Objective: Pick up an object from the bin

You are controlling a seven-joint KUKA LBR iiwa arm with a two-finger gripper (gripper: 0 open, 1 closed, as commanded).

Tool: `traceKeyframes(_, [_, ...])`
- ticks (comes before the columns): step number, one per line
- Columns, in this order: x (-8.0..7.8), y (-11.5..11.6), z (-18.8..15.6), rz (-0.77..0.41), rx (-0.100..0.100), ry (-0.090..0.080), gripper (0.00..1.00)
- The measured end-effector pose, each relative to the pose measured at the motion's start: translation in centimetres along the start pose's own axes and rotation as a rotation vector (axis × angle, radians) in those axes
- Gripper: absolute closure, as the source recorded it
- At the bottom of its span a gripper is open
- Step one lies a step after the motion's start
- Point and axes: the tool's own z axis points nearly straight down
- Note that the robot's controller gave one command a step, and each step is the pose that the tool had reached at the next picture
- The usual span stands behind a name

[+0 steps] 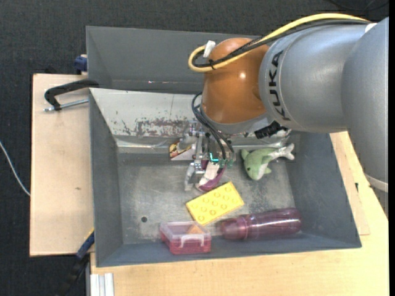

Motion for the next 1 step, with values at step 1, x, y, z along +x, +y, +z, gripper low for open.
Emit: traceKeyframes(1, [-0.13, -0.06, -0.41, 0.001, -0.001, -0.006, 0.0])
